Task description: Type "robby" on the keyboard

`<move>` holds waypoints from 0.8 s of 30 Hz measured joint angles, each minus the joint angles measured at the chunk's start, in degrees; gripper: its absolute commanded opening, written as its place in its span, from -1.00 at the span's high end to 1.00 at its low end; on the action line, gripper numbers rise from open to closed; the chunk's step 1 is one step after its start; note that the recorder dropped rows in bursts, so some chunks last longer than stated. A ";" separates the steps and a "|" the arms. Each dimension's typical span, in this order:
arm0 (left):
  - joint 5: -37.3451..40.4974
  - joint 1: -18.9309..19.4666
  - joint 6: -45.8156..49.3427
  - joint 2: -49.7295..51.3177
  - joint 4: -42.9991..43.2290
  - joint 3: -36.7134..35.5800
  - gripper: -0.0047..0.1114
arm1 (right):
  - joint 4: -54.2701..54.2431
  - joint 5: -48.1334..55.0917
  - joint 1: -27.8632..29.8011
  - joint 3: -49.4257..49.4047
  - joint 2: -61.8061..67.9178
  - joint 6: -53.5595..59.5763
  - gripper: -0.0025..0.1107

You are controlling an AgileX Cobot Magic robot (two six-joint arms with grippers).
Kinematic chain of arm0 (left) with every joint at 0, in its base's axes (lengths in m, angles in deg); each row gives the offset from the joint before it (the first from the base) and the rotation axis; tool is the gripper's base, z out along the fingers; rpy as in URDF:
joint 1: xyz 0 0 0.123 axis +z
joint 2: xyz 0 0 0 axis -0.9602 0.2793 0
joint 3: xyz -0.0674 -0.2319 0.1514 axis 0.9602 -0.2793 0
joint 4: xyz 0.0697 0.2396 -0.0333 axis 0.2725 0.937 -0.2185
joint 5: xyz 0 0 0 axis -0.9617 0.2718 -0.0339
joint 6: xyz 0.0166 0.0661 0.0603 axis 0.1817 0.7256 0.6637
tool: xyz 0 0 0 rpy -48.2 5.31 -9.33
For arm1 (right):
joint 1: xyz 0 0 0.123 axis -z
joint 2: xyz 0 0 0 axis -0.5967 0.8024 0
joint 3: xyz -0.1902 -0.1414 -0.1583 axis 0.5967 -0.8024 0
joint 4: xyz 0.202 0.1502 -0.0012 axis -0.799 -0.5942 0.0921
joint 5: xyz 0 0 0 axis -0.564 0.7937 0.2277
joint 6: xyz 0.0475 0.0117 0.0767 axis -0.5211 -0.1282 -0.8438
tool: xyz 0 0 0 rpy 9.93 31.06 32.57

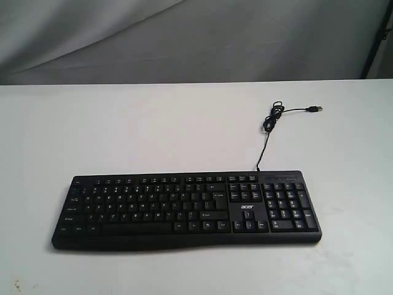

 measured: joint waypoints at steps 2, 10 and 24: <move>0.00 0.00 0.00 0.00 0.00 0.00 0.92 | 1.09 -0.39 0.51 0.00 -0.70 -3.64 0.96; 0.00 0.00 0.00 0.00 0.00 0.00 0.92 | 8.40 6.93 15.11 -6.08 -6.69 -20.01 0.96; 0.00 0.00 0.00 0.00 0.00 0.00 0.92 | 15.05 -5.11 30.05 -39.91 -32.94 -26.39 0.96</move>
